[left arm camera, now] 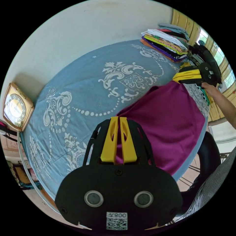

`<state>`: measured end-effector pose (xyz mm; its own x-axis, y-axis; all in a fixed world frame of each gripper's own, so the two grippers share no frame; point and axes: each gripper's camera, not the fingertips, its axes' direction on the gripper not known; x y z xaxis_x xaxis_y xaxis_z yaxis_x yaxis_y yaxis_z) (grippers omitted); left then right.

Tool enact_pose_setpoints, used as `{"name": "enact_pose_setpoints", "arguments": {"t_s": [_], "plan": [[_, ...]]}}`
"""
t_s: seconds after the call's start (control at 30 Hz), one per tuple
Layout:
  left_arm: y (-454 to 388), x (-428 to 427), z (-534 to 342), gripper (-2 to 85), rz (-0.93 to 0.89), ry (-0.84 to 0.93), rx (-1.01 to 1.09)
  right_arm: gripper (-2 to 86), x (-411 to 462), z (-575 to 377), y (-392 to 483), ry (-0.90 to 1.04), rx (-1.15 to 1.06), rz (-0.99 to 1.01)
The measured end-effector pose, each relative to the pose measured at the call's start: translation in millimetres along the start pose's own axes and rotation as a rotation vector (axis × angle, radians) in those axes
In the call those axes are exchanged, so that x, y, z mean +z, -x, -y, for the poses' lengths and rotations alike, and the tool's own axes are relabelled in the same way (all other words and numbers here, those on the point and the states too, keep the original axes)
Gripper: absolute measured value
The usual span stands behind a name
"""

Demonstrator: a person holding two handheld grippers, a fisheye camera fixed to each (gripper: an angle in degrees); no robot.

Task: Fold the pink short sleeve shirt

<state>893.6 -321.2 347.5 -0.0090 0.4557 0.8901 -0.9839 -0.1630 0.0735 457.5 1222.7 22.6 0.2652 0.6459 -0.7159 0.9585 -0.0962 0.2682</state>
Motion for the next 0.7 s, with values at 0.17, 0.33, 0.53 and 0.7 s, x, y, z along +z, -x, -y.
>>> {"name": "enact_pose_setpoints", "arguments": {"t_s": [0.17,0.33,0.53,0.7], "plan": [[43,-13,-20,1.2,-0.061,-0.054,-0.113,0.7,-18,-16,-30,-0.055,0.109,0.111],[76,-52,-82,1.0,-0.1,-0.134,-0.193,0.1,-27,-64,-24,-0.081,0.127,0.127],[128,-47,-124,0.3,-0.053,-0.008,-0.25,-0.4,20,-93,-53,0.023,0.199,0.19],[196,-70,-143,0.2,-0.141,-0.064,-0.379,-0.3,38,-109,-98,0.045,0.277,0.295]]}}
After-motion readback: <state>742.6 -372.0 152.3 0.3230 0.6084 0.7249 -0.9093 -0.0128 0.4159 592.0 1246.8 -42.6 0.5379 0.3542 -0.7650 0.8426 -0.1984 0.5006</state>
